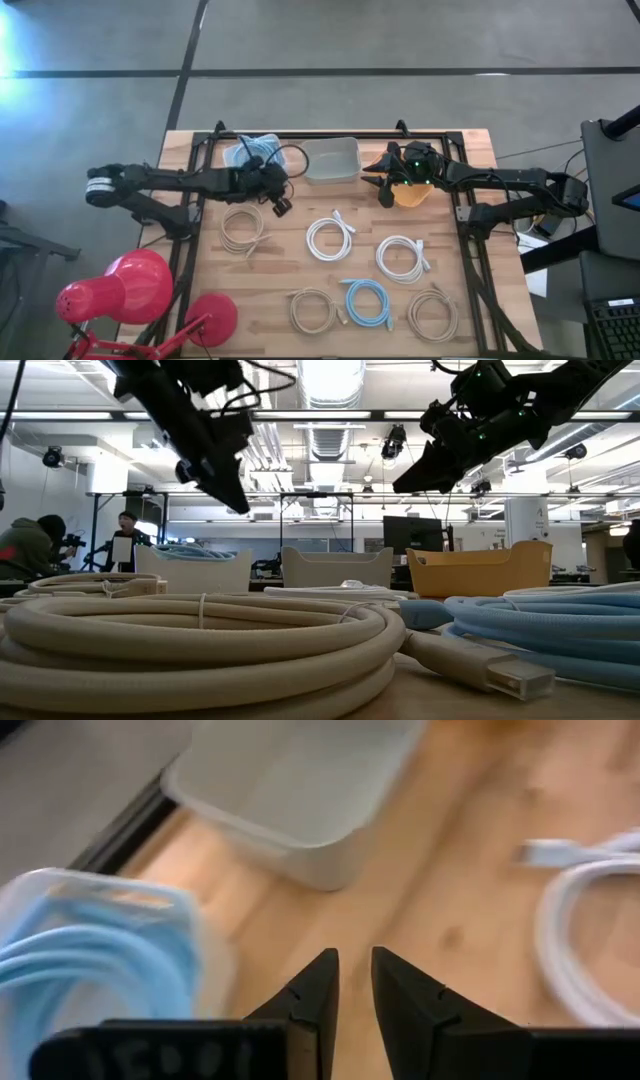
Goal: Pick & Place USB Port
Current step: Put the blue cable into the white bin
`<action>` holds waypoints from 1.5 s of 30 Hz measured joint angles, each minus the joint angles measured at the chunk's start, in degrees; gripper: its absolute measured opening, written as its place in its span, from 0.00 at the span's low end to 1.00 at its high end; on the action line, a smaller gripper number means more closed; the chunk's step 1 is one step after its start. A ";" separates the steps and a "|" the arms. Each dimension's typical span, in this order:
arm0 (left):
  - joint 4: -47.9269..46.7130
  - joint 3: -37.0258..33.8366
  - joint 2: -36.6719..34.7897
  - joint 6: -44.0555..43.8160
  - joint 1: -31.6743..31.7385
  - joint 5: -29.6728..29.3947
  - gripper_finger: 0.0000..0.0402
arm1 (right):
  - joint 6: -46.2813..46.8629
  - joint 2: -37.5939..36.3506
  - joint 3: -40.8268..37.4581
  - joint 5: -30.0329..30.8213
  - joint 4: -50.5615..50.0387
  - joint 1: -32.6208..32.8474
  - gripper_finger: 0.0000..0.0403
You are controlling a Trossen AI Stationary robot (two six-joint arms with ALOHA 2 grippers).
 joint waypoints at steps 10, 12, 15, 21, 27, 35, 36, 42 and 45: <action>18.46 -6.54 0.00 -0.06 -11.84 0.72 0.18 | 0.00 0.00 -0.02 0.00 -0.15 0.00 0.29; 23.05 -8.65 0.02 -0.12 -13.74 0.69 0.18 | 0.00 0.00 -0.02 0.00 -0.13 0.00 0.29; 30.01 -11.91 0.02 -0.89 -15.83 0.71 0.18 | 0.00 0.00 -0.03 -0.01 -0.13 0.00 0.29; 37.65 -16.48 0.04 -3.67 -17.35 0.62 0.18 | 0.00 0.00 -0.04 -0.02 -0.13 0.00 0.29; 38.49 -18.35 0.04 -4.87 -17.32 0.15 0.18 | 1.59 0.00 -0.04 -0.02 -0.13 0.00 0.29; 38.45 -18.75 0.04 -4.13 -17.28 -2.87 0.18 | 1.54 0.00 -0.04 -0.01 -0.13 0.00 0.29; 38.45 -18.71 0.04 -3.99 -17.28 -2.91 0.18 | 1.52 0.00 -0.04 -0.02 -0.10 0.00 0.29; 38.80 -18.66 0.04 -2.21 -17.17 -2.96 0.18 | 1.31 0.00 -0.04 -0.02 -0.08 0.00 0.29; 39.99 -18.68 0.04 -1.08 -17.17 -2.96 0.19 | 1.40 0.00 -0.04 -0.02 -0.08 0.00 0.29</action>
